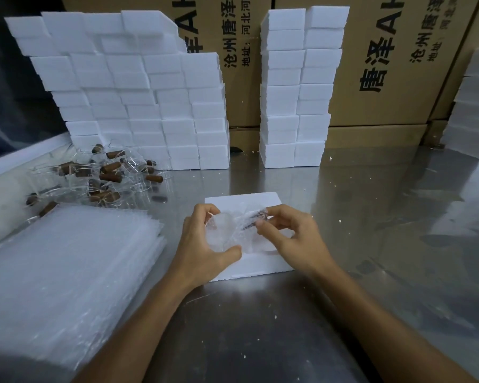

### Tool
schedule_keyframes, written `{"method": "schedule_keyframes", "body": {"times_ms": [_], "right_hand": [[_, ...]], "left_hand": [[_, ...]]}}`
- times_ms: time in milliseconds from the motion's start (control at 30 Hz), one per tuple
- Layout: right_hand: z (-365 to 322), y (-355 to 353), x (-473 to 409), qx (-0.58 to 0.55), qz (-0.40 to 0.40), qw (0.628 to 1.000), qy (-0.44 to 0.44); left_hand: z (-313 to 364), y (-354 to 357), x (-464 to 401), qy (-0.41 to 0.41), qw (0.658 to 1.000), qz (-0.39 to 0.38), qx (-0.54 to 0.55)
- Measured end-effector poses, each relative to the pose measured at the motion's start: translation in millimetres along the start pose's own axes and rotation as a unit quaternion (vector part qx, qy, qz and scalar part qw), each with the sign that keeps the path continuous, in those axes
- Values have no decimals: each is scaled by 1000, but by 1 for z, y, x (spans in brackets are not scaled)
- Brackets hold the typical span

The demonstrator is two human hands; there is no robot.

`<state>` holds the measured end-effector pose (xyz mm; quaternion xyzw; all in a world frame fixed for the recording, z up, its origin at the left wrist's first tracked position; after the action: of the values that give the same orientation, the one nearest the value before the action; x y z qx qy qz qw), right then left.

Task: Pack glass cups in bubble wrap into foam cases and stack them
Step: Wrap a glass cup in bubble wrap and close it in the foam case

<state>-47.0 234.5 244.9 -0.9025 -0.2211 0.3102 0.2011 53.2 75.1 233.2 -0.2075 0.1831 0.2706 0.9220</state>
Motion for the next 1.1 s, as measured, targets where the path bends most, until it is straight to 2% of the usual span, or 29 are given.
{"method": "schedule_keyframes", "body": {"times_ms": [133,233,400,533,833,900,967,1100], "right_hand": [[7,0,1,-27,12,999,23],[14,0,0,-7,10,999,40],[23,-2,0,71,10,995,62],[25,-9,0,134,46,988,59],[29,-12,4,105,66,989,85],[30,-15,3,66,81,989,104],[37,-20,3,10,90,986,141],[46,-15,4,-58,42,980,188]], "left_hand": [[6,2,-1,20,999,-10,-47],[6,3,0,11,998,-27,-63],[5,5,2,3,997,-56,-54],[0,10,0,0,995,-65,-74],[-6,7,-3,-5,997,-62,-52],[-5,7,-1,-3,998,-59,-37],[-8,0,-2,-22,999,-24,-1],[-27,-10,-5,-136,978,37,154]]}}
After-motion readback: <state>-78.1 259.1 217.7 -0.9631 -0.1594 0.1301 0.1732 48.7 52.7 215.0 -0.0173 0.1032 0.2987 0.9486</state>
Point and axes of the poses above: each hand's wrist, its own x-axis away from the middle knuckle, its own y-axis out of the palm, z = x × y, the point moved 9 cm from there along -x, towards the middle knuckle, and after that the axes turned 15 degrees about x, right-handed, at the moved point
